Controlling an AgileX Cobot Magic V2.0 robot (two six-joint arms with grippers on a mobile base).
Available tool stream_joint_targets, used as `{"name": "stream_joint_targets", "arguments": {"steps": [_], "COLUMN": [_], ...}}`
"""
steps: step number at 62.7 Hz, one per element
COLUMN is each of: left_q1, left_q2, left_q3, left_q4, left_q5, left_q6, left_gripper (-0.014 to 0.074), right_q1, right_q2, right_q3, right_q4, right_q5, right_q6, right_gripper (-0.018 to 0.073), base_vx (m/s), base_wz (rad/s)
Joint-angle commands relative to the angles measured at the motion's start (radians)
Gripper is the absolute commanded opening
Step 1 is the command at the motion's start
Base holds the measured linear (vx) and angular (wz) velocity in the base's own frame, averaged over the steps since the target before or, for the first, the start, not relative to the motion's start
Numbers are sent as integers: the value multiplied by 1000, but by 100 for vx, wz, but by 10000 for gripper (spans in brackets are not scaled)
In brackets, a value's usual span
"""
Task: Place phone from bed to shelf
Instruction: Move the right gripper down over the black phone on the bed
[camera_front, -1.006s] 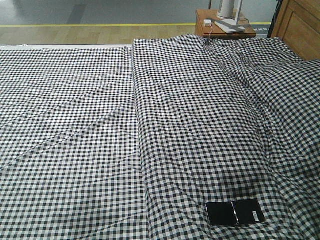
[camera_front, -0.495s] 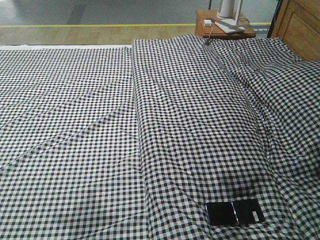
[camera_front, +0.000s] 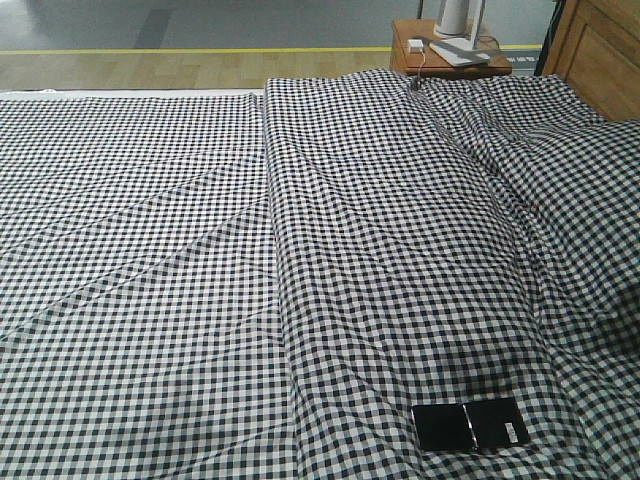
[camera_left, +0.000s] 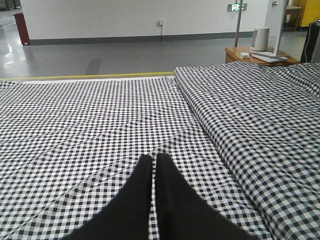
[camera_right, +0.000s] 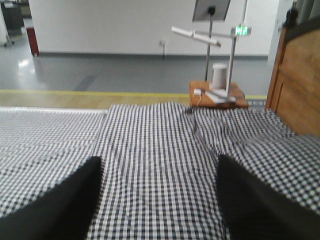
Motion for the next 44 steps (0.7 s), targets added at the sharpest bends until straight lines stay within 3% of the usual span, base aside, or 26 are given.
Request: {"name": "stream_joint_targets", "arguments": {"steps": [1,6,12,44], "left_q1": [-2,-2,-2,-2], "left_q2": [-6,-6,-6,-6], "left_q3": [1,1,1,1], "left_q4": [-6,-6,-6,-6], "left_q5": [-77,-77,-77,-77], "left_q6": [-4,-4,-4,-4], "left_gripper": [1,1,1,1], "right_q1": [-6,-6,-6,-6], "right_q2": [43,71,100,127], "right_q3": [-33,-33,-33,-33], "right_q4": [-5,-5,-5,-5], "right_q5": [-67,-68,-72,-146], "right_q6": [3,3,3,3], "right_gripper": [638,706,723,618], "base_vx": [0,0,0,0], "base_wz": [0,0,0,0]}}
